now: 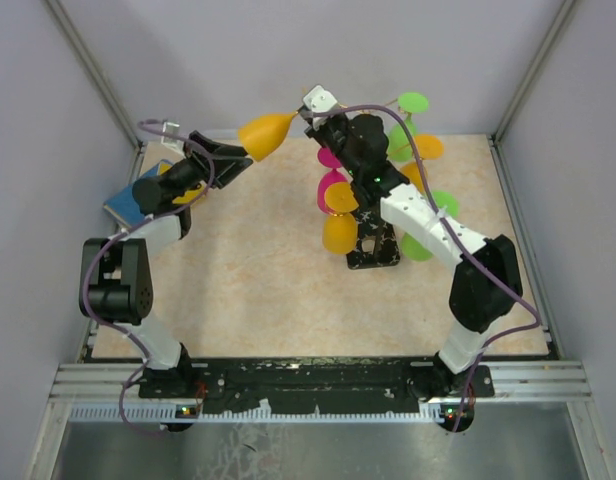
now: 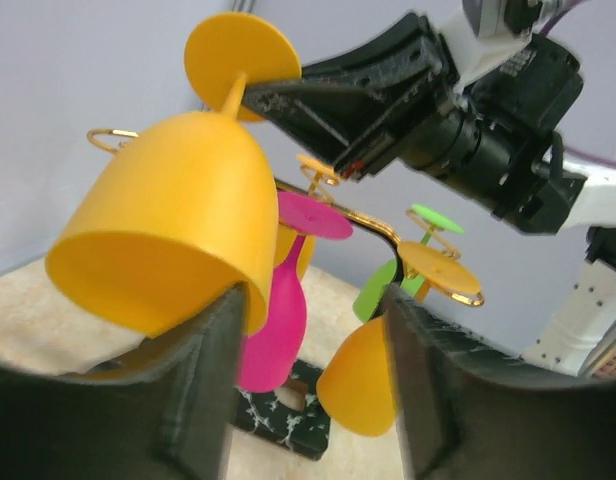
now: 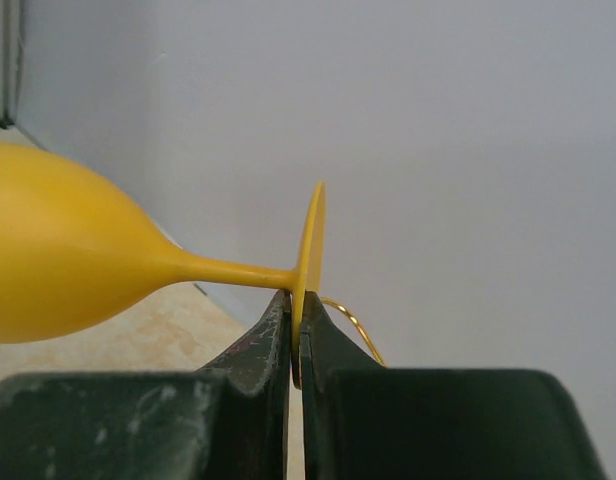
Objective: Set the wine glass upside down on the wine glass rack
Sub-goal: Turn the wine glass upside down at the wine rack.
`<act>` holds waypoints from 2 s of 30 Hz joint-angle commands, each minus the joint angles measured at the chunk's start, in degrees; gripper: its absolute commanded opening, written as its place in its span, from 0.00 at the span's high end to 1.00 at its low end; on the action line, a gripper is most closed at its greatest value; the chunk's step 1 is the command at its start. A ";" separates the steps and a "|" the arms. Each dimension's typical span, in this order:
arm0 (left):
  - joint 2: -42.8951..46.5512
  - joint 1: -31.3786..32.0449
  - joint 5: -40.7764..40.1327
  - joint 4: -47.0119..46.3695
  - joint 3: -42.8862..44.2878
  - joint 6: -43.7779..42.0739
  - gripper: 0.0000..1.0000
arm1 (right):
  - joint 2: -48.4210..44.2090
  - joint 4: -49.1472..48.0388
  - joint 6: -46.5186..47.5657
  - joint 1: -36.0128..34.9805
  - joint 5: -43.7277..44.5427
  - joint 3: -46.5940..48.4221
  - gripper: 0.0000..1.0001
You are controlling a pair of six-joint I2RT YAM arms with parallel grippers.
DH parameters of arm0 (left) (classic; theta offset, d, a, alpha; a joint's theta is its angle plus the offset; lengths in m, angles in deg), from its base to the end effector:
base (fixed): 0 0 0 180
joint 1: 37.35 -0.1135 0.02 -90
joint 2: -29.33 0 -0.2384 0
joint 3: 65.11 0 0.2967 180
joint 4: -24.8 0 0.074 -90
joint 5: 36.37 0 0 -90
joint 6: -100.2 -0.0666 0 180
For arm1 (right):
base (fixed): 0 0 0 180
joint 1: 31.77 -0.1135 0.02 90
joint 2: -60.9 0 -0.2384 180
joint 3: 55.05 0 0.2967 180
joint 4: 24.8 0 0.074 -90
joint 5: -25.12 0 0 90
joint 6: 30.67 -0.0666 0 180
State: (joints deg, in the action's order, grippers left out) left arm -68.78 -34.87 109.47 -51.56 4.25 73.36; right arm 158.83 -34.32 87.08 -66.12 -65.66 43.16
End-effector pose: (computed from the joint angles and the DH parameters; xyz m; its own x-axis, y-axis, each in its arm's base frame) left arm 0.3861 -0.0719 0.2891 -0.1858 -0.4934 -0.8497 0.9210 0.2139 -0.3256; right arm 0.4025 0.2762 0.3750 0.3922 -0.2959 -0.8710 -0.4437 0.7686 -0.4609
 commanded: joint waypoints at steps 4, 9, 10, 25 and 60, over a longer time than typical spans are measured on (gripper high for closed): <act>3.26 0.30 2.26 -12.38 -4.14 -1.24 0.00 | -0.71 2.40 9.32 -0.53 6.86 5.01 1.00; 3.74 0.26 3.74 -10.58 -5.33 -1.30 0.00 | -2.52 7.19 13.87 -0.63 6.66 5.26 1.00; 3.86 0.21 4.06 -10.17 -5.51 -1.47 0.00 | -2.79 8.83 14.97 -0.63 6.43 5.10 1.00; -0.39 0.16 7.99 -13.89 -0.82 2.79 0.00 | -0.41 16.96 31.12 -3.24 18.24 8.50 1.00; -2.90 -0.45 6.68 -14.54 2.07 4.61 0.00 | 8.09 25.87 39.06 3.11 19.53 18.23 1.00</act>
State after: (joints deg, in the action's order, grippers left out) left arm -70.35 -35.15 116.11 -51.69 3.92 76.90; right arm 165.67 -7.33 124.78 -63.71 -46.25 57.10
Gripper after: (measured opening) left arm 0.998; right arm 0.024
